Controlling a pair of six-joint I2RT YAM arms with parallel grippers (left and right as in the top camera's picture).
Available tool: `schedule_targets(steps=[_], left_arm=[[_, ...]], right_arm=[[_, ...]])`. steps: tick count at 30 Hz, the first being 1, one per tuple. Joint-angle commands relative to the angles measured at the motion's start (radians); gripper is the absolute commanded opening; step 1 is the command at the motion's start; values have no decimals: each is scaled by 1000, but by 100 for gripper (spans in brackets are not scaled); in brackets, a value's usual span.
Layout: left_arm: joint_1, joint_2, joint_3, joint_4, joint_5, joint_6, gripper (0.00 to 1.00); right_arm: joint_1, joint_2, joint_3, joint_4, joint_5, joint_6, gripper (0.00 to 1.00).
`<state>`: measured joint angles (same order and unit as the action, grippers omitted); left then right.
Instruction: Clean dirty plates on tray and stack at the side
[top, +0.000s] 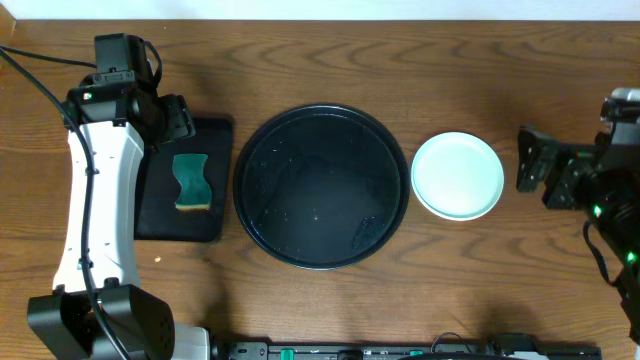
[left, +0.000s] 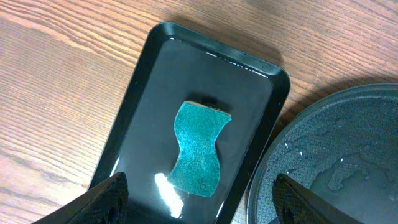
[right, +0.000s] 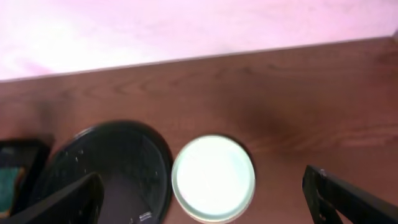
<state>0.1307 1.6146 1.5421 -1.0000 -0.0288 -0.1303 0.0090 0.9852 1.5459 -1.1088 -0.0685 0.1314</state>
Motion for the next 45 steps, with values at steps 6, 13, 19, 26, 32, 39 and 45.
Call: schedule_targets(steps=[6,13,19,26,32,39,45], left_arm=[[3,5,8,-6,2,2,75],[3,5,8,-6,2,2,75],[3,5,8,-6,2,2,75],[3,5,8,-6,2,2,75],[3,5,8,-6,2,2,75],[3,5,8,-6,2,2,75],[3,5,8,-6,2,2,75]], right_arm=[[13,-5,4,-41,77,-25,99],[19,-133,-269,248,93,-43,99],[19,-365,-717,591,69,-43,99],[24,-680,-1190,956,26,-39,99],[28,-835,-1415,1081,26,-39,99],[52,-935,-1541,1130,26,-40,99],[57,-980,-1540,1116,26,-32,99]])
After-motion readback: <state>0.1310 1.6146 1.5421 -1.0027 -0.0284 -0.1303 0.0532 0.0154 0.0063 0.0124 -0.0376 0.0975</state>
